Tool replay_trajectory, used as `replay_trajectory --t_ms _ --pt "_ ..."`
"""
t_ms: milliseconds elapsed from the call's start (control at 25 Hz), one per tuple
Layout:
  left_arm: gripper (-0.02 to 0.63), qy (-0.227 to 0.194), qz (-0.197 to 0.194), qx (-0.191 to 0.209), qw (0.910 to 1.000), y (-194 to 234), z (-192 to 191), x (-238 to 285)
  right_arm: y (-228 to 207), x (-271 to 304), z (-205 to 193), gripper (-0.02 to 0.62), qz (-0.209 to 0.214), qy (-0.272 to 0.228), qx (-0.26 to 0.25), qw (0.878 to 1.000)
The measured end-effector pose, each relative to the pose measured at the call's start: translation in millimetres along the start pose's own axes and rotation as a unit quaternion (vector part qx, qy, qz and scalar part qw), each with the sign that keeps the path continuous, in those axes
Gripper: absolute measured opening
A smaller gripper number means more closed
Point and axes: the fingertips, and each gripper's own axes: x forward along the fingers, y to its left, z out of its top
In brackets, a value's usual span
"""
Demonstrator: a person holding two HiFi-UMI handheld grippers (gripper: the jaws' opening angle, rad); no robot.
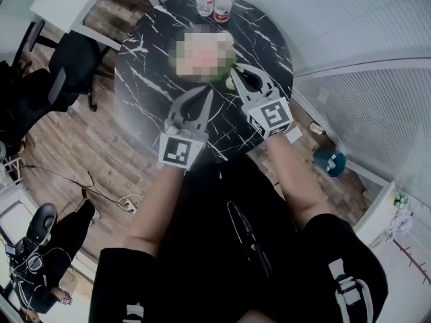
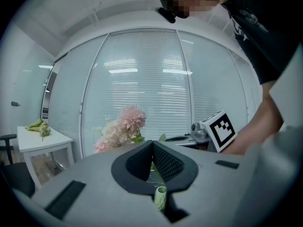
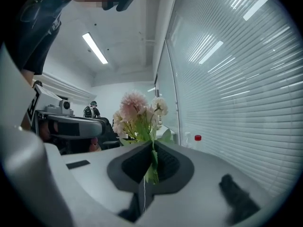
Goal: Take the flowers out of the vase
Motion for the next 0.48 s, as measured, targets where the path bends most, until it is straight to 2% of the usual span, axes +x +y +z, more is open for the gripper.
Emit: replay_trajectory --t_ms 280,480 --pt "0.012 -0.012 0.011 0.006 0.9998 7 15 -10 10 7 24 0.020 0.010 -0.014 -0.012 1.000" --pt "0.012 -0.014 0.019 0.008 0.9997 14 19 -19 22 11 26 0.020 0.020 -0.008 -0.021 1.000"
